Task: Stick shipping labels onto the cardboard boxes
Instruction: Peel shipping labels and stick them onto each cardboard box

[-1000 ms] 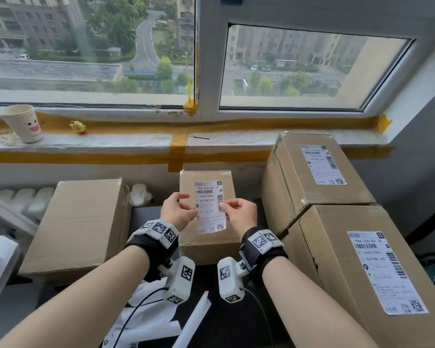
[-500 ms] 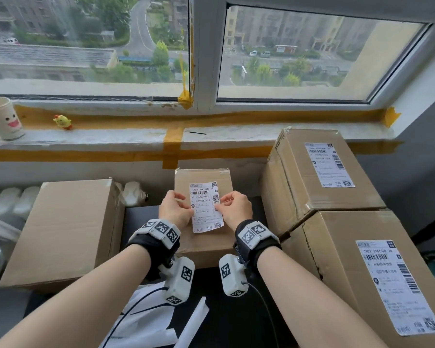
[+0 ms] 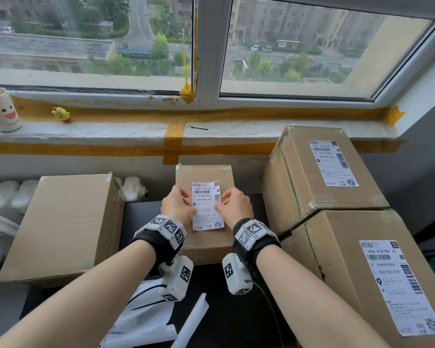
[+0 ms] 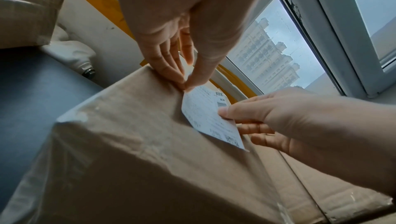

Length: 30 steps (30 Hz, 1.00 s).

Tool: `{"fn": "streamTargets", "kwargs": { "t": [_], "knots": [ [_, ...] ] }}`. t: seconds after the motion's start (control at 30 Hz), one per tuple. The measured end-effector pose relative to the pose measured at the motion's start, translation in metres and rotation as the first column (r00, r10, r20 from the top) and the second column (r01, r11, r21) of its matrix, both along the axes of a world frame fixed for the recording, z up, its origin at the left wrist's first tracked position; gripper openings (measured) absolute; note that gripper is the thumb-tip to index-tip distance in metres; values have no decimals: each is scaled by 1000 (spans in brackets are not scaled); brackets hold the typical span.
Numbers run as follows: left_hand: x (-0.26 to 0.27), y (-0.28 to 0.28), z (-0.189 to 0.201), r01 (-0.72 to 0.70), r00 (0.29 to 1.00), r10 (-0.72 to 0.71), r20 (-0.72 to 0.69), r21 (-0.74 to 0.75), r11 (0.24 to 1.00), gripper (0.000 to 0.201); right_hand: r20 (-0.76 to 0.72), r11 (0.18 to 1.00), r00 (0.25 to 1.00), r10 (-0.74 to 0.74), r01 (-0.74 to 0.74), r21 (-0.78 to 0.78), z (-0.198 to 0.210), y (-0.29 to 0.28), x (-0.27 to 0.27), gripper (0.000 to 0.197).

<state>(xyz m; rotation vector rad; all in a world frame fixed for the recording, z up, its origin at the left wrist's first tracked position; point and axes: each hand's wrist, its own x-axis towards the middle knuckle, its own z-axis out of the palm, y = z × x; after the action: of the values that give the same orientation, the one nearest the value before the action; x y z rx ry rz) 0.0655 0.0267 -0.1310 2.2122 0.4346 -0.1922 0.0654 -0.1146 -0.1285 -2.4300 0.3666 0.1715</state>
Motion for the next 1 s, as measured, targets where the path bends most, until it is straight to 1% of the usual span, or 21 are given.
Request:
{"fn": "streamTargets", "kwargs": {
  "t": [0.1, 0.17, 0.23, 0.27, 0.33, 0.4, 0.43, 0.53, 0.63, 0.73, 0.87, 1.0],
  "knots": [
    [0, 3, 1, 38, 999, -37, -14, 53, 998, 23, 20, 998, 1000, 22, -21, -52, -1, -2, -1, 27],
    [-3, 8, 0, 56, 998, -55, -23, 81, 995, 25, 59, 996, 996, 60, -56, -76, -1, -5, -4, 30],
    [-7, 15, -1, 64, 998, -61, -34, 87, 994, 31, 93, 976, 978, 188, -176, -125, -3, -7, -8, 35],
    [-10, 17, -1, 63, 997, -60, -37, 86, 994, 34, 86, 953, 958, 273, -257, -159, -4, -8, -10, 38],
    [-16, 22, -2, 66, 997, -63, -33, 92, 994, 43, 28, 890, 910, 414, -399, -220, -6, -7, -17, 42],
    [-24, 26, -2, 72, 997, -68, -37, 105, 992, 53, -45, 836, 871, 489, -482, -262, -9, -6, -26, 46],
    [-28, 27, -2, 72, 997, -68, -42, 106, 992, 56, -68, 825, 862, 502, -501, -262, -10, -5, -31, 49],
    [-41, 30, -3, 76, 997, -73, -32, 97, 992, 54, -74, 814, 847, 527, -528, -241, -13, 1, -51, 51],
    [-53, 30, -5, 106, 994, -105, -15, 97, 990, 47, -67, 775, 812, 579, -574, -264, -16, 10, -69, 51],
    [-64, 29, -8, 145, 989, -145, -10, 103, 984, 45, -79, 745, 794, 603, -596, -301, -20, 18, -83, 51],
    [-76, 27, -12, 178, 984, -178, -11, 120, 977, 44, -69, 741, 807, 587, -570, -356, -20, 17, -96, 51],
    [-81, 27, -11, 180, 984, -178, -29, 131, 975, 46, -62, 772, 845, 532, -514, -375, -20, 5, -106, 51]
  ]
}}
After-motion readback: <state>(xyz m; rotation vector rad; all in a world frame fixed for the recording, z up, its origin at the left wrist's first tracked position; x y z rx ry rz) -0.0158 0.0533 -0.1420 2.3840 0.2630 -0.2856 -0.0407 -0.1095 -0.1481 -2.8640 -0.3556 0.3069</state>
